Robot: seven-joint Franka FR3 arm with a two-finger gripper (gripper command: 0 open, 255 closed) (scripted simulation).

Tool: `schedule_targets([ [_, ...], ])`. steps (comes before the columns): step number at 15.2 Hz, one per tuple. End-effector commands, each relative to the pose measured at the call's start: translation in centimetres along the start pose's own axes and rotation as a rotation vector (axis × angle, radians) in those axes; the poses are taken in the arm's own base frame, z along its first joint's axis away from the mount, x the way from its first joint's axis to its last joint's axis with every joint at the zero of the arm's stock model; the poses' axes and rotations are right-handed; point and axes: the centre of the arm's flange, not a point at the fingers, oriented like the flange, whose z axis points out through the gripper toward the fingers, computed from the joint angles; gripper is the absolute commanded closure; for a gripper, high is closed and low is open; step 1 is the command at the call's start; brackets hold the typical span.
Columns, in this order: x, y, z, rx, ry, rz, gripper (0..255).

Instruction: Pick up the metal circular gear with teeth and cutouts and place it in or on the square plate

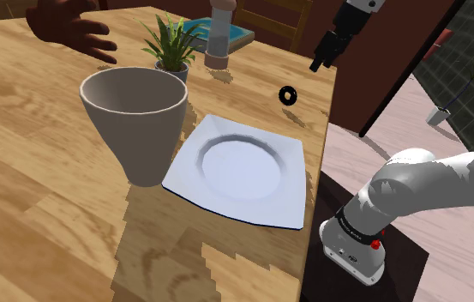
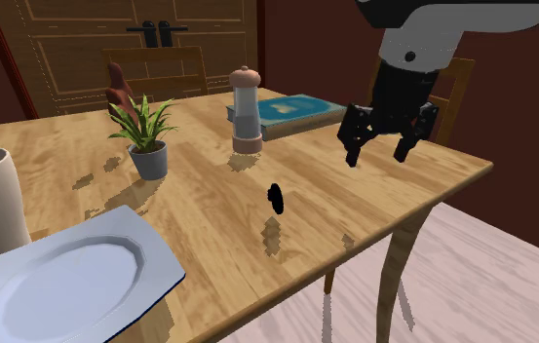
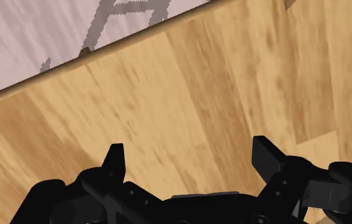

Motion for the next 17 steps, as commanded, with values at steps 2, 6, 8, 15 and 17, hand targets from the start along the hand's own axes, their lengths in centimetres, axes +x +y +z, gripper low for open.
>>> schedule_targets([
  [2,-0.3,-1.3,-0.1,0.0,0.006,0.001,0],
  [6,-1.7,-6.5,-0.2,0.001,0.03,0.007,0],
  [8,-2.3,-9.1,-0.3,0.001,0.042,0.01,0],
  [15,-4.5,-18.0,-0.6,0.002,0.084,0.02,0],
  [17,-4.4,-18.0,0.5,0.002,0.084,0.02,0],
])
